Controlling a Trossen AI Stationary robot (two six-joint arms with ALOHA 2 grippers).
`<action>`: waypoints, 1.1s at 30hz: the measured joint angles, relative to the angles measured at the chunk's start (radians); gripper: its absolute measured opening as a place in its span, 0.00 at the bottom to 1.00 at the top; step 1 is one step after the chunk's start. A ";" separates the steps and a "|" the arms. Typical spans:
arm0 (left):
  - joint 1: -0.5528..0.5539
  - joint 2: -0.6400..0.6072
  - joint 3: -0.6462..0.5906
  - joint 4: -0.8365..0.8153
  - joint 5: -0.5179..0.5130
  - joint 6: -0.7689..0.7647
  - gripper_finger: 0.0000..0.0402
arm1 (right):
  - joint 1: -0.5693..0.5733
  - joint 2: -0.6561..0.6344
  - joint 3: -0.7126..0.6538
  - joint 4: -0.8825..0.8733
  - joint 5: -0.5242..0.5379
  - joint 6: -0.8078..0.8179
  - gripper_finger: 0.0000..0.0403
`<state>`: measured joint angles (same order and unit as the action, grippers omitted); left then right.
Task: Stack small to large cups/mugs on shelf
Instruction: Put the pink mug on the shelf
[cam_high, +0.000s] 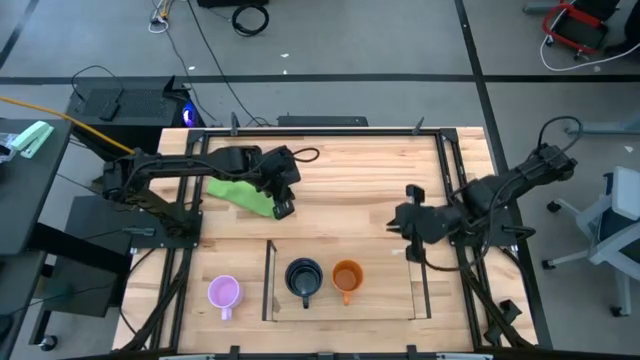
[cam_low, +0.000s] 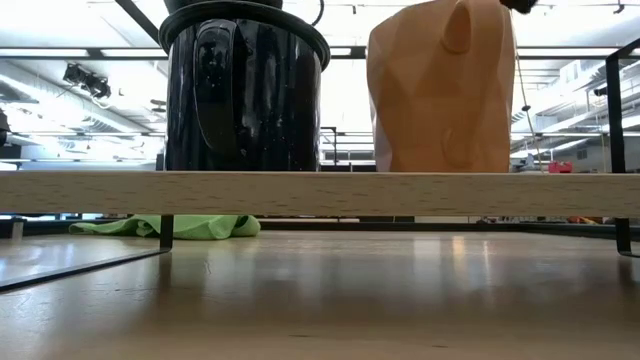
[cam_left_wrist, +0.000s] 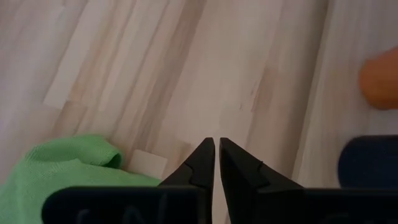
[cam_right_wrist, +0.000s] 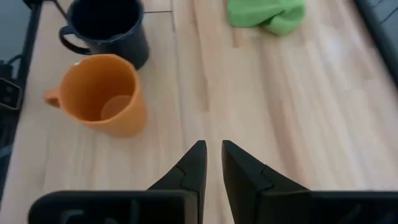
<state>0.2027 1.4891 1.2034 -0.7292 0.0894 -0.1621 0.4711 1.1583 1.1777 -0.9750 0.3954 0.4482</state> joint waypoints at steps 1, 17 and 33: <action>-0.005 0.000 0.000 0.000 -0.001 0.006 0.07 | 0.009 -0.007 -0.032 0.034 0.002 0.014 0.14; -0.065 -0.057 0.000 -0.057 -0.140 0.023 0.08 | 0.042 -0.284 -0.403 0.459 0.184 -0.027 0.14; -0.058 -0.331 0.001 -0.328 -0.326 -0.197 0.10 | 0.042 -0.301 -0.438 0.500 0.237 -0.052 0.14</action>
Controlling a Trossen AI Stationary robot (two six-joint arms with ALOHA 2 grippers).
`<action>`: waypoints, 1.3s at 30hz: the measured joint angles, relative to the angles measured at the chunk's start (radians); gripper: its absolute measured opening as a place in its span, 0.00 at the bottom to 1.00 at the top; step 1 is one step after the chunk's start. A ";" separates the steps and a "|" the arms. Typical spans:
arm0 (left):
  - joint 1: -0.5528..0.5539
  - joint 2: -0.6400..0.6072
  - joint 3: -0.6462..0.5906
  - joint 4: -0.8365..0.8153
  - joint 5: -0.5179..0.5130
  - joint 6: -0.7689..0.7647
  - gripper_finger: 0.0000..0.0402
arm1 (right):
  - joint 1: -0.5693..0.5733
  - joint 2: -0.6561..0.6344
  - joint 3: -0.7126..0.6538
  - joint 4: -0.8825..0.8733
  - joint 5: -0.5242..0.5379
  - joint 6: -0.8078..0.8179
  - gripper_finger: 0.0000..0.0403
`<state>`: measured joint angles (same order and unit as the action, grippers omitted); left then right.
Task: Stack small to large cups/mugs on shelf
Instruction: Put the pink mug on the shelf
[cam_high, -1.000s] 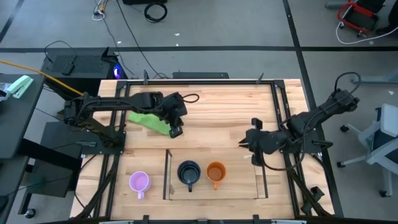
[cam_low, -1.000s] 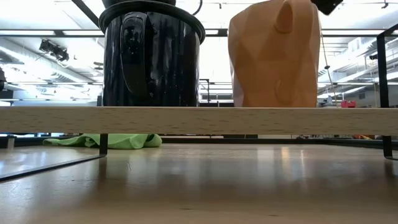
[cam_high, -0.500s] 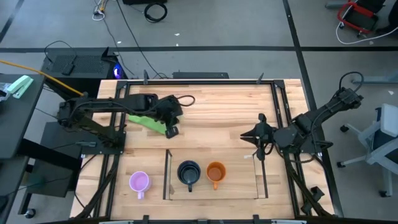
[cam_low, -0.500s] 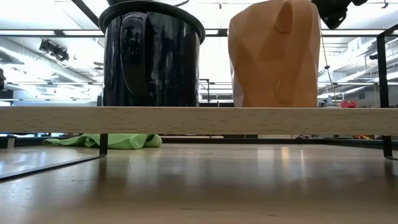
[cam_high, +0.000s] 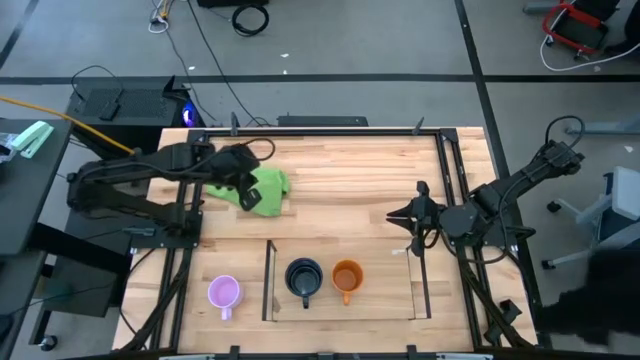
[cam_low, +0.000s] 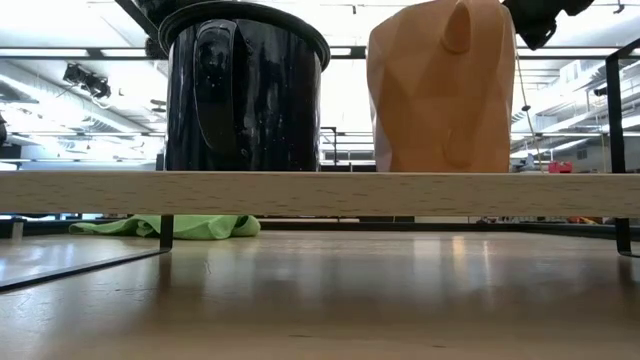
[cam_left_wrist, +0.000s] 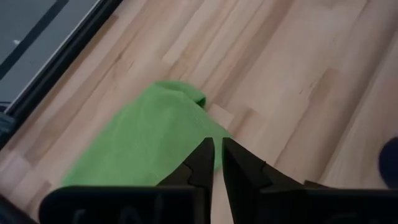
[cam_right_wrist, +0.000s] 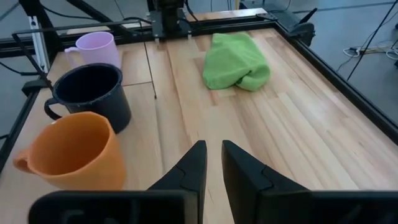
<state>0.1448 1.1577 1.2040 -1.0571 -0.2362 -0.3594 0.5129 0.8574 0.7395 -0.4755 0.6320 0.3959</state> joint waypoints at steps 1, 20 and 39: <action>-0.014 -0.006 0.000 -0.007 -0.013 -0.014 0.09 | 0.000 0.000 0.000 0.000 0.000 0.001 0.14; -0.382 -0.028 -0.001 -0.107 -0.293 -0.354 0.11 | 0.000 0.000 0.000 0.004 0.000 0.002 0.14; -0.730 -0.028 -0.001 0.593 -0.313 0.139 0.07 | 0.000 0.000 0.001 0.003 -0.001 0.002 0.14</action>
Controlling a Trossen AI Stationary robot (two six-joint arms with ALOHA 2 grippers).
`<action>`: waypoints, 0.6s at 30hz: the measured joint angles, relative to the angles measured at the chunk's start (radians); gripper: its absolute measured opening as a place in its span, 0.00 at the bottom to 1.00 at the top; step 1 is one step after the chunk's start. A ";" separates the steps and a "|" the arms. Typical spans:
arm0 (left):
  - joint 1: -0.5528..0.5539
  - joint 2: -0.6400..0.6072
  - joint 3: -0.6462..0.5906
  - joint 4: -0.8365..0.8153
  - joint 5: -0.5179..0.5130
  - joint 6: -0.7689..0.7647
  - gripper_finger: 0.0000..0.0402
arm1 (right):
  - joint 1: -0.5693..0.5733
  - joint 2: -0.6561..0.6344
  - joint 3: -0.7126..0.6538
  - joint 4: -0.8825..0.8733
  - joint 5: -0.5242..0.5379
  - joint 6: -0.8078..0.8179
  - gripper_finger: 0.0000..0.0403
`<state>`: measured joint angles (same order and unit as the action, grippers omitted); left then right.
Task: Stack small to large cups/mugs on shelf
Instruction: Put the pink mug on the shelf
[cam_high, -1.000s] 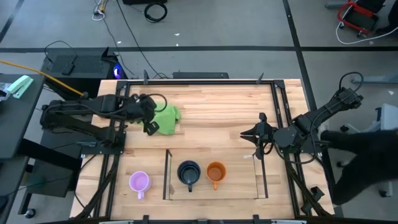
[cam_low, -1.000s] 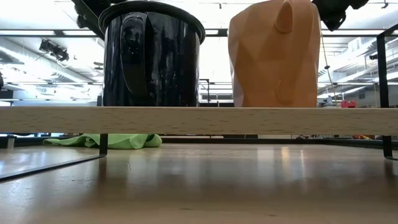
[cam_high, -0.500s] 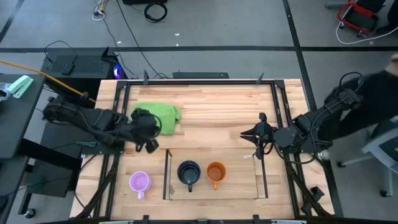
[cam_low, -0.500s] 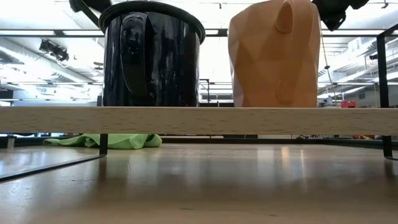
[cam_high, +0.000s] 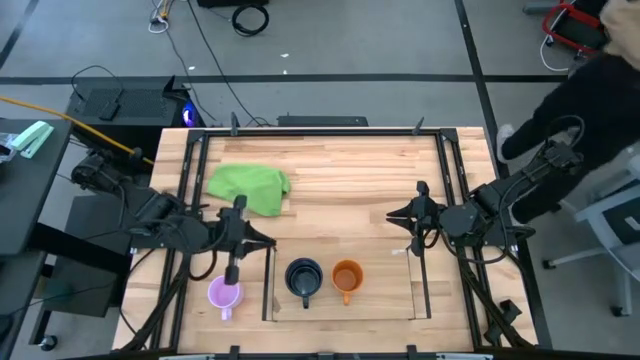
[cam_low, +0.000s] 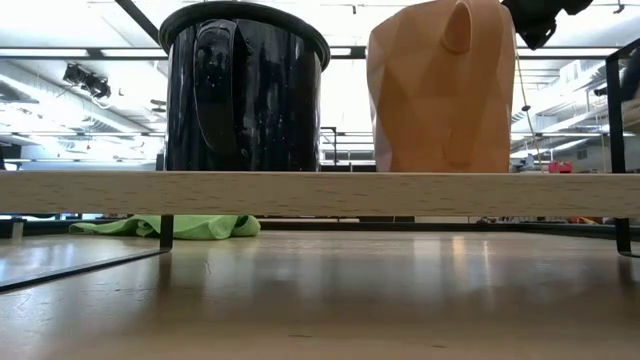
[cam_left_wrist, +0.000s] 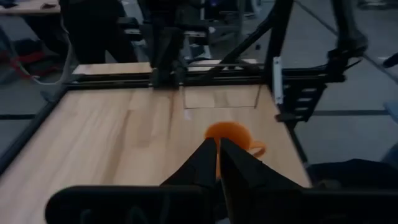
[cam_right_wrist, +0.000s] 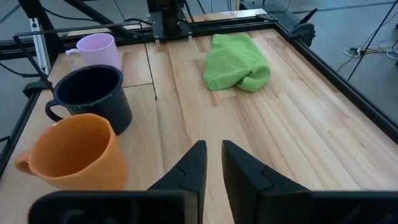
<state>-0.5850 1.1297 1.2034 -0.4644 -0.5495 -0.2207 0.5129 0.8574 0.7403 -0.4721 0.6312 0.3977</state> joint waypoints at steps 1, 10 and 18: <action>0.000 0.000 0.000 -0.002 -0.011 0.018 0.07 | 0.000 0.000 0.000 0.000 0.000 0.000 0.14; 0.001 -0.028 -0.001 0.035 -0.088 0.087 0.05 | 0.000 0.000 0.000 0.003 0.000 0.000 0.14; 0.001 -0.181 0.000 0.094 -0.102 0.204 0.06 | 0.000 0.000 0.000 0.067 -0.003 -0.038 0.14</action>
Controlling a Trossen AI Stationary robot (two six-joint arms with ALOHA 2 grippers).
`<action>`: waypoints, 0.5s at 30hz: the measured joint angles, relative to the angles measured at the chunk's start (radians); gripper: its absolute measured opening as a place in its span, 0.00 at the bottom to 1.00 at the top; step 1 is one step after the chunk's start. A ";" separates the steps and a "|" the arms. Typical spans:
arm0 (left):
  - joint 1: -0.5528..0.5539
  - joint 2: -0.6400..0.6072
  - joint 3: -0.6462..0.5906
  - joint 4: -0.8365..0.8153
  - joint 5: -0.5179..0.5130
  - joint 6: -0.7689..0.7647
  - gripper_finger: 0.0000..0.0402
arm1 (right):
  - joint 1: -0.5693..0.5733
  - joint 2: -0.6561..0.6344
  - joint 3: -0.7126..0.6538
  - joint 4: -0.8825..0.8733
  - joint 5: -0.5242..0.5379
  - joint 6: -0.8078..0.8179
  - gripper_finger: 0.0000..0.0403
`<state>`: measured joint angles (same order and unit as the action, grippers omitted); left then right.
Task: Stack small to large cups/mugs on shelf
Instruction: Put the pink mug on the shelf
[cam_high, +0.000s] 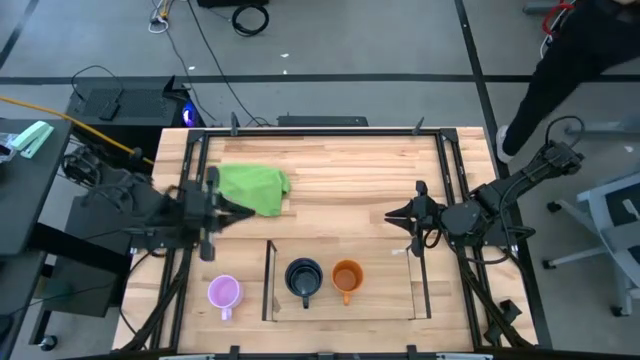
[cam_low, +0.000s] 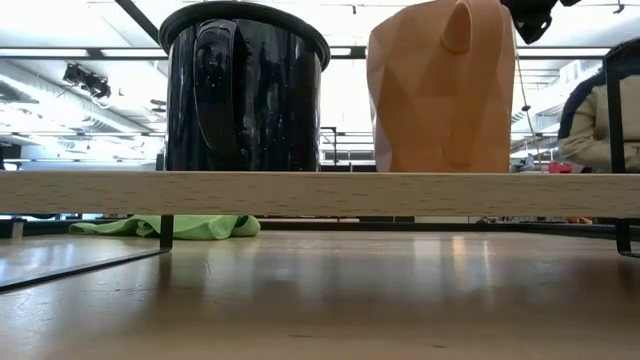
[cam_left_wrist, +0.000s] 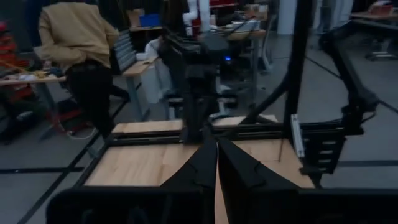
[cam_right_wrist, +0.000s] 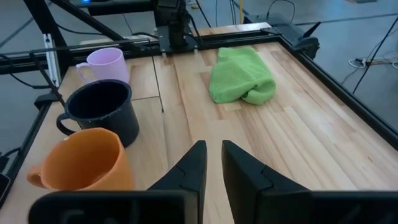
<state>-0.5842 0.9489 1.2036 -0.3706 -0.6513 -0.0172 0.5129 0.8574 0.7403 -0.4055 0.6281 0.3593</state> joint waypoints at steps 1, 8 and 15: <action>0.000 -0.017 0.000 -0.027 -0.014 -0.005 0.06 | 0.000 0.000 0.000 0.002 0.000 -0.001 0.14; 0.000 -0.101 0.000 -0.361 -0.236 -0.237 0.03 | 0.000 0.000 0.000 0.003 0.000 0.003 0.14; -0.054 -0.100 -0.024 -0.652 -0.455 -0.594 0.05 | 0.000 0.000 0.000 0.003 -0.001 0.004 0.14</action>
<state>-0.6384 0.8485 1.1799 -1.0228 -1.1064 -0.6110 0.5129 0.8574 0.7403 -0.4023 0.6272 0.3630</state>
